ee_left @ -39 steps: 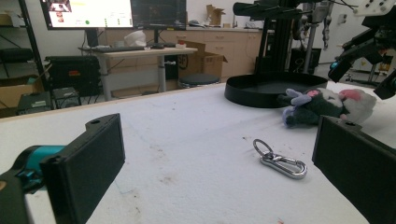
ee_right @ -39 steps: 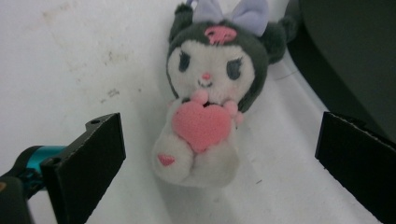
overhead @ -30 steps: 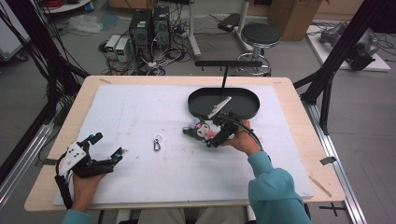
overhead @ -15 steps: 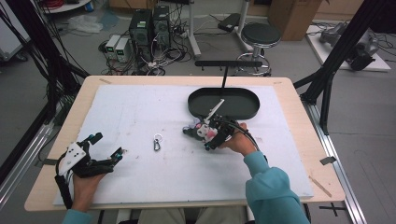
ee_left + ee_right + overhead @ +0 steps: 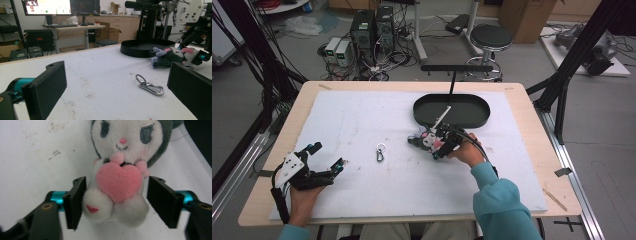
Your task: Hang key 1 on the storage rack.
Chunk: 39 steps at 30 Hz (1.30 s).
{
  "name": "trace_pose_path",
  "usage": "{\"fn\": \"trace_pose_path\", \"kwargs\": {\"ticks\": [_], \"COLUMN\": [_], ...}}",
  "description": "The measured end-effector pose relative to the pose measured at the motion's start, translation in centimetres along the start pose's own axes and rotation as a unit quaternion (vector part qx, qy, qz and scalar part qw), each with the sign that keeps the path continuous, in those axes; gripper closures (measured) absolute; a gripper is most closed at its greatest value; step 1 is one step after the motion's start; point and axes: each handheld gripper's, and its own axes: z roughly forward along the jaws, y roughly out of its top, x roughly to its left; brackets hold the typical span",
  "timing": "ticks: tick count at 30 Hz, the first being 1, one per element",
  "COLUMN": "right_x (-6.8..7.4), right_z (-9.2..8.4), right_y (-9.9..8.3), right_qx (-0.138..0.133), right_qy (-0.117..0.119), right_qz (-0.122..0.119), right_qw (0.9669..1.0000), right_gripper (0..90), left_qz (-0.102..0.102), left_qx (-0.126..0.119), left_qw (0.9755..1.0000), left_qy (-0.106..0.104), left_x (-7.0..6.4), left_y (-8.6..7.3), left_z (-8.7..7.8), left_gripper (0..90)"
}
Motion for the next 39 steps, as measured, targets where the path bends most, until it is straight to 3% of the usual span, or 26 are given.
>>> {"fn": "trace_pose_path", "kwargs": {"ticks": [1,4,9,21,27,34,39], "right_x": [0.0,0.1,0.0,0.1,-0.1,-0.7,-1.2], "right_z": [-0.1,-0.2,-0.2,-0.6,-1.3,-2.7,-3.9], "right_y": [0.0,0.0,-0.1,-0.3,-0.4,-1.0,-1.6], "right_qx": [0.000,-0.001,-0.002,-0.005,-0.025,-0.064,-0.093], "right_qy": [0.000,-0.006,-0.005,0.001,-0.010,-0.009,-0.027], "right_qz": [0.002,0.000,0.016,0.011,0.005,0.021,0.038], "right_qw": [1.0000,1.0000,0.9999,0.9999,0.9996,0.9977,0.9946], "right_gripper": [43.1,46.6,51.9,54.3,54.8,54.8,54.8], "left_qz": [-0.001,-0.001,0.000,0.000,0.000,0.001,0.001], "left_qx": [0.000,0.000,0.000,0.000,0.000,0.000,-0.001], "left_qw": [1.0000,1.0000,1.0000,1.0000,1.0000,1.0000,1.0000], "left_qy": [0.000,0.000,-0.001,0.000,0.000,0.000,0.000], "left_x": [0.0,0.0,0.0,0.0,0.0,0.0,0.0], "left_y": [0.0,0.0,0.0,0.0,0.0,0.0,0.0], "left_z": [0.0,0.0,0.0,0.0,0.0,0.0,0.0], "left_gripper": [2.9,2.9,2.9,2.9,2.9,2.9,2.9]}}
